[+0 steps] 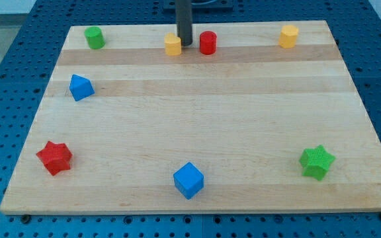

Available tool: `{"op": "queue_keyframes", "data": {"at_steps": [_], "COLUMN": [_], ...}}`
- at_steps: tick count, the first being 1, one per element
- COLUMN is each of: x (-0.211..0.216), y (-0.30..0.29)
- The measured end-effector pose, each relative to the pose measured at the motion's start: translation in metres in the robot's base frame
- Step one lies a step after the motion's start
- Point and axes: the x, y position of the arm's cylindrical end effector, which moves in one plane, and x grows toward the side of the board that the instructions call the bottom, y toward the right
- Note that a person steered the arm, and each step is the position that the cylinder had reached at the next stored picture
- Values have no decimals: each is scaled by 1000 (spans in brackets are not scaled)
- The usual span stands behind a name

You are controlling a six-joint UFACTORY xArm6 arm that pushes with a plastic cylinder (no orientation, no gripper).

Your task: Push the red circle towards the top center slightly

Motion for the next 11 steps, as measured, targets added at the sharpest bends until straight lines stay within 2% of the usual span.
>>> {"op": "queue_keyframes", "data": {"at_steps": [1, 3, 4, 5, 6, 7, 8, 11], "x": [19, 67, 61, 25, 19, 45, 95, 180], "y": [-18, 18, 71, 72, 71, 86, 59, -50]}}
